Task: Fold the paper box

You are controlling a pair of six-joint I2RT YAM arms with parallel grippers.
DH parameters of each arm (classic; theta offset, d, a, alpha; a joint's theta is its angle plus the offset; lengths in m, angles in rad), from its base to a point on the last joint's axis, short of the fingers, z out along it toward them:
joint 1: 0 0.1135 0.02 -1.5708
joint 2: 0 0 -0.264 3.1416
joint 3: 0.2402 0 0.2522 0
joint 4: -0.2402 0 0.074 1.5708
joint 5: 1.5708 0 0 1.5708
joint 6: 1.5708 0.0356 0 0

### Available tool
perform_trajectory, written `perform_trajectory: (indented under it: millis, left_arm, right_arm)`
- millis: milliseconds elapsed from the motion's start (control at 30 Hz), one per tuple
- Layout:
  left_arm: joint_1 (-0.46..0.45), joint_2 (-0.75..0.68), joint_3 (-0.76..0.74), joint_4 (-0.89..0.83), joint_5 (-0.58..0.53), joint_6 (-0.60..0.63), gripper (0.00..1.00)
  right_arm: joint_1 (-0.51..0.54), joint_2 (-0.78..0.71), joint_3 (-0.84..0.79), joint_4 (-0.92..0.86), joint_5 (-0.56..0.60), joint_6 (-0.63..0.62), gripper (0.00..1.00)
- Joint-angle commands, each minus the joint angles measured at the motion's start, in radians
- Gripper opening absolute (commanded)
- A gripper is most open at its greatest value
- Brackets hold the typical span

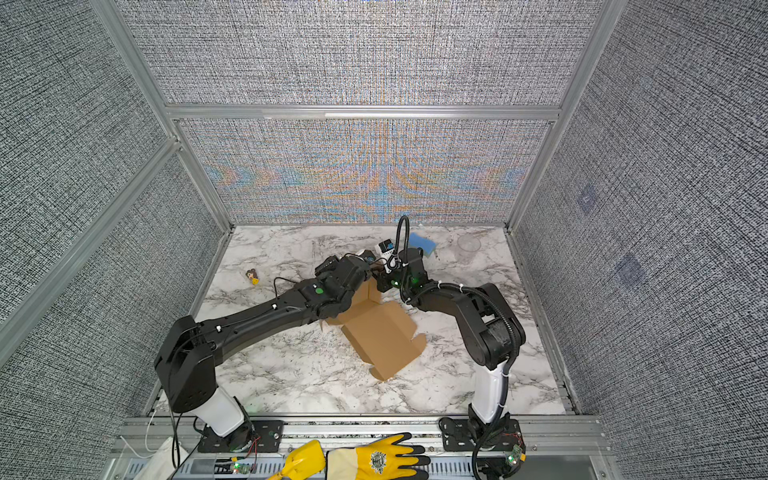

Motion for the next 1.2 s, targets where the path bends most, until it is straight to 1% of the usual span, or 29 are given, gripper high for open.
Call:
perform_trajectory:
  millis: [0, 133, 200, 300, 400, 467, 567, 600, 700, 800, 900, 1000, 1167]
  left_arm:
    - [0.005, -0.045, 0.053, -0.044, 0.099, -0.121, 0.64]
    - [0.021, -0.12, 0.109, -0.1, 0.176, -0.246, 0.67]
    - [0.044, -0.18, 0.095, -0.104, 0.231, -0.326, 0.67]
    - [0.081, -0.291, 0.024, -0.083, 0.323, -0.418, 0.67]
    - [0.111, -0.415, -0.103, 0.01, 0.423, -0.482, 0.69]
    - [0.132, -0.465, -0.159, 0.034, 0.459, -0.533, 0.69]
    - [0.16, -0.479, -0.192, -0.009, 0.448, -0.6, 0.69]
    - [0.174, -0.484, -0.21, -0.016, 0.463, -0.628, 0.69]
    - [0.23, -0.513, -0.279, 0.006, 0.541, -0.708, 0.69]
    - [0.303, -0.533, -0.361, 0.06, 0.63, -0.759, 0.69]
    - [0.366, -0.518, -0.409, 0.082, 0.666, -0.787, 0.68]
    - [0.408, -0.494, -0.45, 0.117, 0.708, -0.805, 0.68]
    - [0.425, -0.418, -0.49, 0.183, 0.773, -0.803, 0.66]
  right_arm:
    - [0.003, -0.013, 0.013, -0.074, 0.068, 0.022, 0.0]
    - [0.003, -0.032, 0.029, -0.148, 0.095, 0.049, 0.0]
    - [0.004, -0.046, 0.031, -0.193, 0.118, 0.057, 0.0]
    - [0.004, -0.063, 0.043, -0.269, 0.141, 0.058, 0.0]
    - [0.004, -0.075, 0.055, -0.334, 0.156, 0.058, 0.0]
    - [0.005, -0.079, 0.065, -0.372, 0.168, 0.065, 0.0]
    - [0.004, -0.087, 0.094, -0.45, 0.166, 0.065, 0.0]
    - [0.004, -0.088, 0.112, -0.483, 0.166, 0.063, 0.0]
    - [0.004, -0.094, 0.139, -0.553, 0.156, 0.063, 0.0]
    - [0.001, -0.104, 0.147, -0.588, 0.136, 0.062, 0.0]
    - [0.001, -0.111, 0.146, -0.615, 0.135, 0.046, 0.0]
    - [0.001, -0.123, 0.129, -0.615, 0.15, 0.039, 0.0]
    - [0.001, -0.129, 0.126, -0.613, 0.182, 0.022, 0.0]
